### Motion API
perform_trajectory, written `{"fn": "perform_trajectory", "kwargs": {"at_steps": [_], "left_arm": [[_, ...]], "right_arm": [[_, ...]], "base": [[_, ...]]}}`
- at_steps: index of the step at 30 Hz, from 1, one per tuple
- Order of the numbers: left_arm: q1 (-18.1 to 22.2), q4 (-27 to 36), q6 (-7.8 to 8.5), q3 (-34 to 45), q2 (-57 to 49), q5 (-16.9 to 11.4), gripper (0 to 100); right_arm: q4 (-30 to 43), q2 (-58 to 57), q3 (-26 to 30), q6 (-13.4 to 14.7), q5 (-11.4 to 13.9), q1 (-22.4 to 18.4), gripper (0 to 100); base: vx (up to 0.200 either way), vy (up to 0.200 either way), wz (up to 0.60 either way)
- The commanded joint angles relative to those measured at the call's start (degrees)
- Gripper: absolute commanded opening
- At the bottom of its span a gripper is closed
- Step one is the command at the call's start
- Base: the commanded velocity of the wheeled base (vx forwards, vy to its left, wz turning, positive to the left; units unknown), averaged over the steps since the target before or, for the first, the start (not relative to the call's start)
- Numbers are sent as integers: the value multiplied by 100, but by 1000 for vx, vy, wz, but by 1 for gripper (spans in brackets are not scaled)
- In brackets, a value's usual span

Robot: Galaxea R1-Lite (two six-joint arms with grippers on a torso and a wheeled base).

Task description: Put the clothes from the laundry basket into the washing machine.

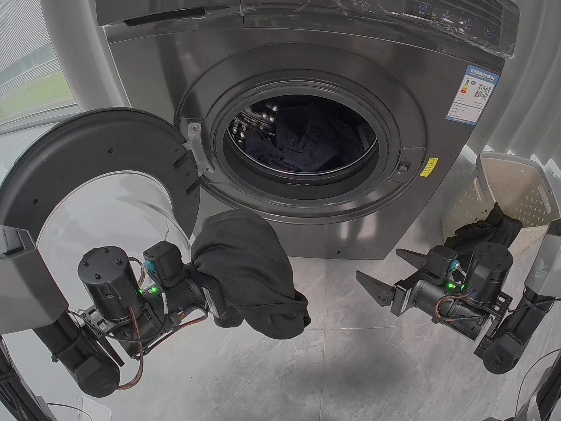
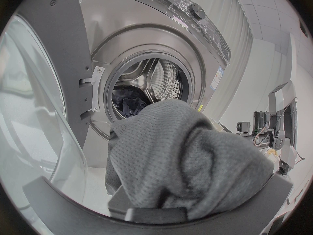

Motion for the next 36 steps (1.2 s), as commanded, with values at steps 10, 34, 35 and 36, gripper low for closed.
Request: {"fn": "perform_trajectory", "kwargs": {"at_steps": [10,34,35,36], "left_arm": [[-10,-32,247,10,135,16,0],[-133,-41,370,-17,223,51,0],[-133,-41,370,1,223,42,0],[-142,-41,370,10,223,51,0]], "right_arm": [[5,39,17,2,-1,21,100],[5,48,52,2,-1,92,100],[5,48,61,2,-1,92,100],[5,48,61,2,-1,92,100]], "base": [[60,0,0],[150,0,0],[0,0,0],[0,0,0]]}}
